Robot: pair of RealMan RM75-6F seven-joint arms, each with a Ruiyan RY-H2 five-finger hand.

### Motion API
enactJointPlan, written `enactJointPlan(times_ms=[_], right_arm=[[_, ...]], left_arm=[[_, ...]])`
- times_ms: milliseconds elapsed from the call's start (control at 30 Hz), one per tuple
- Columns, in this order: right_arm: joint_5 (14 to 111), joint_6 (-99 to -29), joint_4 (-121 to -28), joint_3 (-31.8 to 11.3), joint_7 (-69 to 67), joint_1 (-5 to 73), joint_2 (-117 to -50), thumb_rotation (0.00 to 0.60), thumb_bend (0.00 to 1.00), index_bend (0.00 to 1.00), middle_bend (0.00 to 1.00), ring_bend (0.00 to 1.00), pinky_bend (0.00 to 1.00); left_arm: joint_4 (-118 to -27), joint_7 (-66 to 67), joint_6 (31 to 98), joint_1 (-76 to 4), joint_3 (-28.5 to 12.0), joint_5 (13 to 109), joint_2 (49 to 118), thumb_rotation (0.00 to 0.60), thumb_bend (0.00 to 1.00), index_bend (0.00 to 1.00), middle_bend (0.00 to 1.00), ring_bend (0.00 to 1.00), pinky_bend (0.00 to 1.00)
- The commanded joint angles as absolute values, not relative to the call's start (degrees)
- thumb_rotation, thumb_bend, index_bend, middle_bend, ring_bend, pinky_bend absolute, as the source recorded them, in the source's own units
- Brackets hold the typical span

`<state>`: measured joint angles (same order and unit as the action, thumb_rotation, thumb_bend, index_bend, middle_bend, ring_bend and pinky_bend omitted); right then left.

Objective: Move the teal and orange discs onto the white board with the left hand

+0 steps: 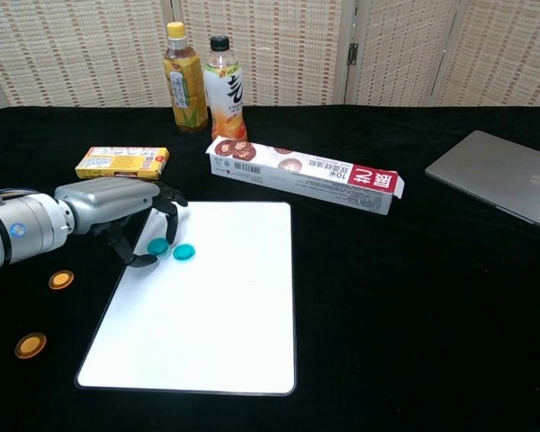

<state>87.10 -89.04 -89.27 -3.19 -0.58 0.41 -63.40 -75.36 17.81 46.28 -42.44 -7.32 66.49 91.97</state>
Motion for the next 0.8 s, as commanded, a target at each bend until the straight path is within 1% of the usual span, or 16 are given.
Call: enactJointPlan(times_ms=[33,233,333,467,533,633,800], right_arm=[[87.07,-89.01,-89.21,-3.21,-0.69,0.4,-63.41,0.6,0.48,0.0,0.0,0.0,0.0],[87.12,-88.8,-88.94,-3.3,-0.92,0.59,-63.6,0.6,0.48,0.0,0.0,0.0,0.0],[87.13,-88.76,-88.89,-3.38,-1.0,0.67,-63.6,0.6,0.48,0.0,0.0,0.0,0.0],[87.29,-88.78,-88.9,-3.42,-1.07,0.75,-63.53,0.6,0.48,0.0,0.0,0.0,0.0],[87.31,-88.73,-88.91,-3.42,-1.07,0.79,-63.51,0.6,0.48,0.0,0.0,0.0,0.0],[87.4,-88.54,-88.85,-3.36,-1.09,0.89,-63.62,0.6,0.48,0.0,0.0,0.0,0.0],[87.76,-88.27,-88.92,-3.28,-0.85,1.18,-63.81,0.6,0.48,0.0,0.0,0.0,0.0]], left_arm=[[-75.33,17.98,46.46,-42.45,-7.16,66.25,91.91,0.6,0.4,0.47,0.15,0.04,0.0],[-77.04,18.41,46.88,-42.27,-6.68,65.5,90.99,0.6,0.4,0.32,0.14,0.0,0.0],[-78.53,17.73,48.25,-41.73,-6.73,65.93,90.22,0.6,0.4,0.3,0.13,0.0,0.0],[-80.88,15.32,51.18,-39.85,-6.52,67.27,87.86,0.6,0.4,0.31,0.13,0.0,0.0],[-81.65,14.15,53.07,-38.55,-6.1,68.22,86.63,0.6,0.4,0.34,0.13,0.0,0.0],[-82.11,12.06,56.32,-35.83,-4.57,70.18,84.69,0.6,0.4,0.39,0.13,0.0,0.0],[-81.38,10.38,58.93,-32.4,-1.55,72.32,83.23,0.6,0.4,0.41,0.13,0.0,0.0]])
